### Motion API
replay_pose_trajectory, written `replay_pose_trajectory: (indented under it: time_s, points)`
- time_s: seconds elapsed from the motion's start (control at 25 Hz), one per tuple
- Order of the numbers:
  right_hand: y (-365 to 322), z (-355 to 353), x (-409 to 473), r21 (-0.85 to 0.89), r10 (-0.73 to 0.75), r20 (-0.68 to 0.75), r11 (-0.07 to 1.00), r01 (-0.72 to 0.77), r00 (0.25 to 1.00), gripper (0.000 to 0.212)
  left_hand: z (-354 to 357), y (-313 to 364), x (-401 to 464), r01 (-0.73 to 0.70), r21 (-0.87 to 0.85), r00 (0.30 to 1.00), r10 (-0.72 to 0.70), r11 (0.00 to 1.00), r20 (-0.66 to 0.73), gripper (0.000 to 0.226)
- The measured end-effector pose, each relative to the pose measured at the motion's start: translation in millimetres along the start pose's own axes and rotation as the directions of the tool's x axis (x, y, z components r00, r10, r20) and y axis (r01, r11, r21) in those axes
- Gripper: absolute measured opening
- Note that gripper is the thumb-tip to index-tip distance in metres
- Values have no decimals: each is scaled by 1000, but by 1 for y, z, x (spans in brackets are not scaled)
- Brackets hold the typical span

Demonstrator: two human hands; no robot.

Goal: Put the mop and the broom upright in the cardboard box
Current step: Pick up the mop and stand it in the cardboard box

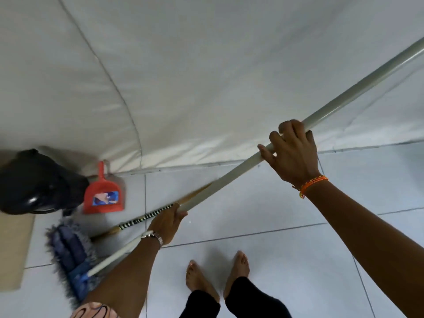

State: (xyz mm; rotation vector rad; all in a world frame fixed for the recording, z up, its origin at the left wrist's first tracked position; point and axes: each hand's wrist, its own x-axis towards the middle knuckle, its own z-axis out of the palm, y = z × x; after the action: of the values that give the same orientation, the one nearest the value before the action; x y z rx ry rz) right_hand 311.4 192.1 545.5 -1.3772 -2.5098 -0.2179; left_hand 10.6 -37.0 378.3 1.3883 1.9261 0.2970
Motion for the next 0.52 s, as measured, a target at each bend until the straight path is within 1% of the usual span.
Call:
replay_pose_trajectory:
  time_s: [0.08,0.12,0.16,0.2,0.24,0.28,0.32,0.36,0.4,0.44,0.48,0.52]
  points:
    - [-23,-79,29,219,52,-199,976,-7,979,33,-47,42,-39,-12,-66,998,7,998,-66,30]
    - [-37,-117,42,302,127,-308,953,-30,943,41,-67,62,-58,-12,-93,994,2,996,-106,30]
    - [-51,-152,55,398,211,-402,916,-37,891,59,-86,80,-75,-11,-124,988,-8,992,-151,33]
    - [-67,-183,65,526,313,-464,850,-27,828,76,-102,96,-90,-21,-158,979,-12,987,-203,36]
    - [-83,-212,76,697,439,-462,717,9,771,87,-118,109,-105,-40,-191,968,-10,981,-252,38]
    - [-100,-239,88,870,554,-359,490,55,751,88,-131,121,-116,-63,-215,956,-3,975,-295,37]
    - [-118,-267,98,981,586,-178,168,96,790,78,-144,132,-127,-86,-229,939,2,970,-344,35]
    - [-138,-295,107,985,514,-23,-134,108,858,55,-157,140,-142,-106,-240,920,4,965,-391,35]
    - [-159,-319,113,939,410,71,-336,78,909,29,-168,145,-157,-125,-261,900,-1,957,-437,36]
    - [-180,-343,118,905,332,110,-424,44,937,9,-179,147,-173,-141,-279,871,-15,950,-491,39]
    - [-202,-366,122,896,277,115,-445,21,954,10,-190,147,-188,-156,-288,838,-28,945,-545,41]
    - [-224,-386,122,898,230,107,-441,6,967,18,-199,145,-204,-167,-293,810,-38,941,-585,40]
